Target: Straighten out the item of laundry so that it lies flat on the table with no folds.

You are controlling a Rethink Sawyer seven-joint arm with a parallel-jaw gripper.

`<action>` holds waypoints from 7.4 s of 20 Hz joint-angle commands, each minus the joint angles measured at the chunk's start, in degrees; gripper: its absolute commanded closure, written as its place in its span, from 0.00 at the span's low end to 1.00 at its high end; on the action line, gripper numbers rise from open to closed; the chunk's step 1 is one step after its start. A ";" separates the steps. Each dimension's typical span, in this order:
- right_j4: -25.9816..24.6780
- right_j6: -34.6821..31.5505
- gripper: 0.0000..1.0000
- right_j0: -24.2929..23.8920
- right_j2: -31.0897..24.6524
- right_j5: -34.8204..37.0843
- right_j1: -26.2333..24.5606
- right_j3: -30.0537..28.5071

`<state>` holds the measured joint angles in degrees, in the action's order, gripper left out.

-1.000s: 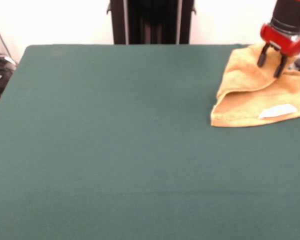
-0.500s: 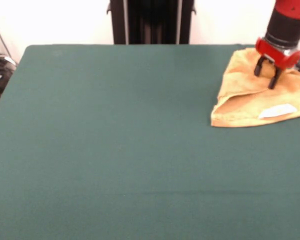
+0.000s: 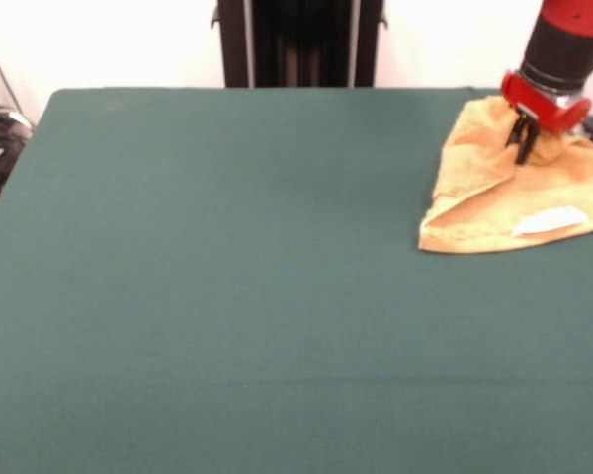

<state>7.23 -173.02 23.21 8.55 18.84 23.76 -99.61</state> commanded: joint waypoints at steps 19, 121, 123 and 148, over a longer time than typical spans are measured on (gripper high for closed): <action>-18.49 20.18 1.00 -29.13 -15.64 14.45 19.00 -8.97; -10.83 33.03 0.00 -37.52 -13.50 7.30 7.50 -6.89; -10.59 33.82 0.00 -37.35 -12.94 10.71 10.88 -7.92; -9.64 32.22 0.00 -37.52 -14.24 -0.51 1.81 -7.70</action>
<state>-5.51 -132.05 -14.01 -2.73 22.98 28.52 -103.57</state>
